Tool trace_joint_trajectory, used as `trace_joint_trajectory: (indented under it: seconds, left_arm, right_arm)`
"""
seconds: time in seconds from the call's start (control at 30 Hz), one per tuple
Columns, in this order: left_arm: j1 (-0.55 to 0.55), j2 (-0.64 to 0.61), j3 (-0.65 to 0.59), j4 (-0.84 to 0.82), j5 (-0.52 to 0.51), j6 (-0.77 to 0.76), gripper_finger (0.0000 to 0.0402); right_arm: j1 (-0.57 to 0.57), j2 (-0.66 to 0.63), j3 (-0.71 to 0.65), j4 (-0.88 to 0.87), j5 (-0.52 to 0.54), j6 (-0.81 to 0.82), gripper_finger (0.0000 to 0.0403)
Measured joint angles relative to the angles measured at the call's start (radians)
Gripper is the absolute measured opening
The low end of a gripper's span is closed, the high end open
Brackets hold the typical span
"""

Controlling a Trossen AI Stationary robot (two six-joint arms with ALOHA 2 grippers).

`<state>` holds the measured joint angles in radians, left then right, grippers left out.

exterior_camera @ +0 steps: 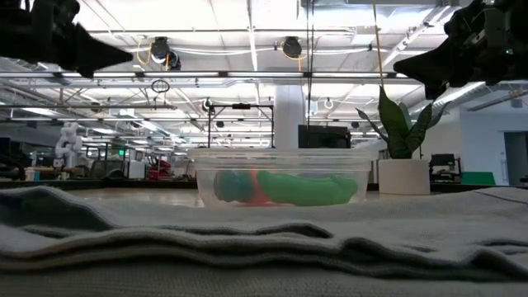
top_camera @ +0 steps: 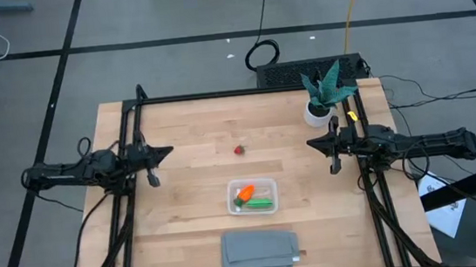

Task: Pick and placing Produce into tupperware
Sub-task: Put the strawberry into the transparent bin

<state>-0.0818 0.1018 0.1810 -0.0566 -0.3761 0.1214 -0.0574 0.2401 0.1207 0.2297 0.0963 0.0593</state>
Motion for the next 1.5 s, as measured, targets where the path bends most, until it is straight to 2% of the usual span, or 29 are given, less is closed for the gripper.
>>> trace_joint_trajectory:
  seconds: [0.27, 0.43, 0.7, 0.9, 1.2, 1.37, 1.5]
  left_arm:
    - [0.023, 0.199, 0.0, 0.231, -0.063, -0.03, 0.0001]
    - [0.066, 0.352, 0.041, 0.24, -0.03, -0.021, 0.0001]
    - [0.143, 0.542, 0.204, 0.243, 0.035, -0.027, 0.0001]
    - [0.24, 0.678, 0.325, 0.246, 0.159, -0.027, 0.0001]
    - [0.396, 0.941, 0.557, 0.243, 0.433, -0.036, 0.0001]
    - [0.449, 1.084, 0.703, 0.232, 0.563, -0.049, 0.0001]
    - [0.472, 1.19, 0.837, 0.171, 0.627, -0.043, 0.0001]
  right_arm:
    - [0.0, 0.0, 0.0, 0.006, 0.0, -0.019, 0.0]
    - [0.0, 0.0, 0.0, 0.005, 0.0, -0.025, 0.0]
    - [0.0, 0.0, 0.0, 0.005, 0.0, -0.034, 0.0]
    - [0.0, 0.0, 0.0, 0.005, 0.001, -0.028, 0.0]
    - [0.0, 0.0, 0.0, 0.011, 0.003, -0.019, 0.0]
    - [0.0, 0.0, 0.0, 0.043, 0.003, -0.019, 0.0]
    - [0.0, 0.0, 0.001, 0.042, 0.003, -0.021, 0.0]
